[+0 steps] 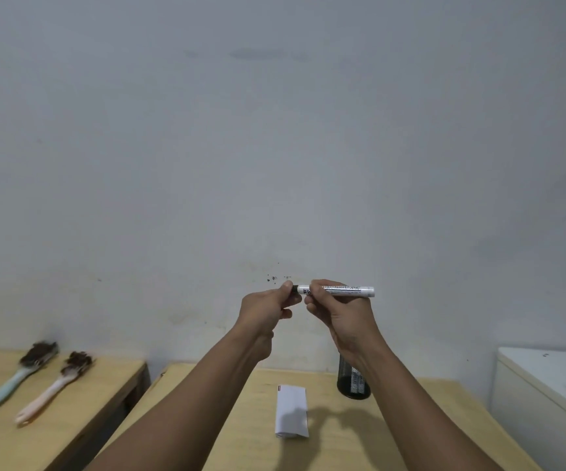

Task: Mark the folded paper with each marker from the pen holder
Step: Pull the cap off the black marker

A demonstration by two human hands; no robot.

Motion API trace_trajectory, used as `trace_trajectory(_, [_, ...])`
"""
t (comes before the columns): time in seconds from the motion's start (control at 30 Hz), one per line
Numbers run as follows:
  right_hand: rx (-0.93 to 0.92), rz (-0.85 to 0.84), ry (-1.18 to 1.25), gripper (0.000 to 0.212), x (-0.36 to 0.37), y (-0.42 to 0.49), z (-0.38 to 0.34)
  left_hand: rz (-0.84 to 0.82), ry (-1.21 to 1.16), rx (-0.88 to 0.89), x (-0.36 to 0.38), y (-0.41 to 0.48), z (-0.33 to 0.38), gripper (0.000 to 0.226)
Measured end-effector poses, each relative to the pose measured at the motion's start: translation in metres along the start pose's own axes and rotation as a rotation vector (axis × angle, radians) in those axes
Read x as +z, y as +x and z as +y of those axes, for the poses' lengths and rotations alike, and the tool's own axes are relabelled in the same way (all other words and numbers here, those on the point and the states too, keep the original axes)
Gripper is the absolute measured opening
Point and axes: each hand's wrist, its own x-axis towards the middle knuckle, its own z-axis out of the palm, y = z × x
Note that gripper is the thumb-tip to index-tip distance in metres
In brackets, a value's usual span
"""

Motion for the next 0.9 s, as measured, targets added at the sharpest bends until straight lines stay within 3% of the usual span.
trace_trajectory(0.3, [-0.023, -0.085, -0.059, 0.033, -0.005, -0.003, 0.017, 0.037, 0.025, -0.030, -0.004, 0.016, -0.013, 0.029])
trace_trajectory(0.43, [-0.003, -0.128, -0.149, 0.020, -0.017, -0.002, 0.038, 0.058, 0.042, -0.102, -0.011, 0.032, -0.032, 0.030])
trace_trajectory(0.73, [0.068, -0.117, -0.267, 0.025, -0.043, 0.018, 0.094, 0.168, 0.088, -0.129, -0.034, 0.080, -0.085, 0.030])
trace_trajectory(0.8, [0.086, -0.079, -0.236, 0.021, -0.052, 0.023, 0.107, 0.203, 0.208, -0.008, -0.045, 0.095, -0.108, 0.025])
trace_trajectory(0.9, [0.132, -0.017, -0.192, 0.018, -0.067, 0.031, 0.130, 0.254, 0.725, 0.117, -0.062, 0.112, -0.143, 0.023])
